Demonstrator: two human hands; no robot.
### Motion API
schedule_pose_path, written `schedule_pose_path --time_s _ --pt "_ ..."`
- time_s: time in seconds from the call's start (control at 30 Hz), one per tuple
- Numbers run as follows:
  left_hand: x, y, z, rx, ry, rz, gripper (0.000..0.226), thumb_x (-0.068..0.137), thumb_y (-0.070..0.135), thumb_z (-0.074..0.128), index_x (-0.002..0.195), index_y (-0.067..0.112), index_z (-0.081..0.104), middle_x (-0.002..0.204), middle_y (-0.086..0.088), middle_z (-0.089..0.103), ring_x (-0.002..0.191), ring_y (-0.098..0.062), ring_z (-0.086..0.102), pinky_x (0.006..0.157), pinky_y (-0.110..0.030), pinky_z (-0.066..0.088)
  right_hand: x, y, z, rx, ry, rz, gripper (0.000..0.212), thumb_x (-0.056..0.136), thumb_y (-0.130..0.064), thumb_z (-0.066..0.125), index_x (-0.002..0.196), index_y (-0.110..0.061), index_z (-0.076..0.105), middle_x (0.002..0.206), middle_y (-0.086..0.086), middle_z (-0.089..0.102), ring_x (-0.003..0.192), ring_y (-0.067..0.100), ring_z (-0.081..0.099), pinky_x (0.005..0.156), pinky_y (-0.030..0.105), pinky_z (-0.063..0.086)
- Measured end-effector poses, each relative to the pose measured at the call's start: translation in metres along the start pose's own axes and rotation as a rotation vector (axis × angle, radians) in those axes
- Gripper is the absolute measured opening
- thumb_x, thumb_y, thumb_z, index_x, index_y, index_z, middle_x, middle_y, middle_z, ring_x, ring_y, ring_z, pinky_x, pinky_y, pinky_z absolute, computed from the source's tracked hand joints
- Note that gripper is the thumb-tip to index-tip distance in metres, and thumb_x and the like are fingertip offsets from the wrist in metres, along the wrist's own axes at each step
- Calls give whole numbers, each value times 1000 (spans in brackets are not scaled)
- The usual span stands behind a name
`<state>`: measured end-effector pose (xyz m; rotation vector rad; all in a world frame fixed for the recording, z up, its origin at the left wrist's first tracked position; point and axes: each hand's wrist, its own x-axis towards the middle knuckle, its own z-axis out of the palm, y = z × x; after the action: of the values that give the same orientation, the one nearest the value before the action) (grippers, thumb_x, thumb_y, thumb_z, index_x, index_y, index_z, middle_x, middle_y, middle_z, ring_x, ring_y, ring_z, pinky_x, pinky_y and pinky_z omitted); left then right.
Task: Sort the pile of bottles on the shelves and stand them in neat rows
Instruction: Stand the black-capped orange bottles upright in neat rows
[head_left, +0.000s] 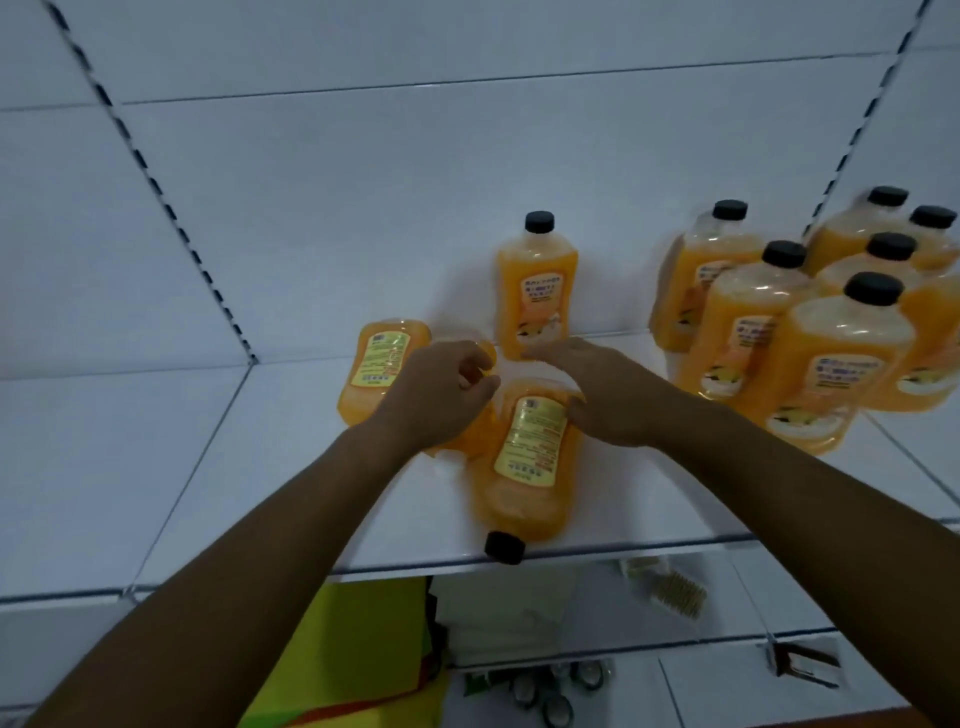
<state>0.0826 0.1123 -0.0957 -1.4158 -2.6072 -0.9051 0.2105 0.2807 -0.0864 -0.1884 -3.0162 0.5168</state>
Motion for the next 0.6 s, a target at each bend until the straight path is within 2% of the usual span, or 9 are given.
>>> schedule_pose_path --time_s 0.1,0.13,0.23,0.33,0.43,0.53,0.6 --pt "-18 6 -11 38 -57 13 20 90 27 62 109 19 66 89 2 69 75 -10 64 72 -27 52 6 -4 -2 -103 -141 -127 58 92 -12 56 146 -23 36 149 3 40 139 20 33 113 39 29" --pt "-26 8 -14 36 -114 10 20 91 27 60 111 22 63 88 4 68 70 -8 65 70 -27 54 7 -4 -2 -148 -182 -144 60 91 -11 56 146 -23 35 151 4 38 141 20 31 114 39 28" --pt "-46 12 -21 22 -270 31 28 94 25 58 121 25 55 87 7 69 57 -2 65 65 -26 57 5 1 0 -211 -278 -124 79 86 -8 62 151 -28 22 160 2 17 146 20 19 116 39 25" --pt "-58 14 -21 71 -376 89 44 93 16 56 135 26 47 81 9 66 65 -2 62 73 -29 56 2 7 8 -224 -287 -146 95 83 -22 72 153 -32 9 162 -3 3 147 21 14 116 37 24" --pt "-62 11 -18 44 -445 136 63 87 7 58 143 27 39 82 10 61 74 -2 60 78 -31 55 -1 11 13 -213 -257 -161 99 81 -33 74 152 -34 5 162 -5 -2 147 21 11 115 37 23" --pt "-67 7 -16 7 -520 109 83 80 18 75 147 33 29 100 13 58 92 -5 60 86 -30 53 -2 13 11 -208 -262 -173 99 81 -36 74 153 -34 5 162 -6 -5 147 20 12 114 35 23" --pt "-73 9 -10 4 -462 131 89 76 31 79 148 33 27 117 14 54 104 -5 56 89 -23 46 -3 15 8 -184 -271 -167 100 81 -33 75 153 -32 6 162 -7 -6 146 20 16 114 35 25"
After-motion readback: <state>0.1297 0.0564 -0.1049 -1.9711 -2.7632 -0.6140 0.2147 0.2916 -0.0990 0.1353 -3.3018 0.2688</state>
